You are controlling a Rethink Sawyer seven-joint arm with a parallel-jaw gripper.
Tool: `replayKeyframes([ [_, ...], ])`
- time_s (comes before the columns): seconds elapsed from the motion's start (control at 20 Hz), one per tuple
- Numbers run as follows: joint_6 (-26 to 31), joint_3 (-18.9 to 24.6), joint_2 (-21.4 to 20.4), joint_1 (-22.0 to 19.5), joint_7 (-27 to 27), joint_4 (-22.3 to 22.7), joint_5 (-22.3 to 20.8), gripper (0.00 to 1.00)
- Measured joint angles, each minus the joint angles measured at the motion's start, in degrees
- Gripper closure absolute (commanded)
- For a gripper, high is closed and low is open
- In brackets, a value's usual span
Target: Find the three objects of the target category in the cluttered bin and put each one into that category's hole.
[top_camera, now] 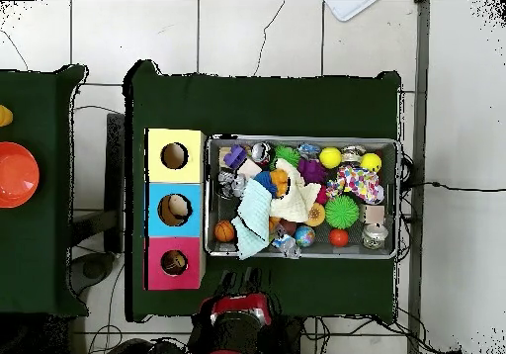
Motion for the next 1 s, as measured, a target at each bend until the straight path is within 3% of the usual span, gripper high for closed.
replayKeyframes([
  [1.0,0.0,0.0,-3.0,-4.2,0.0,0.0,0.1,0.0],
])
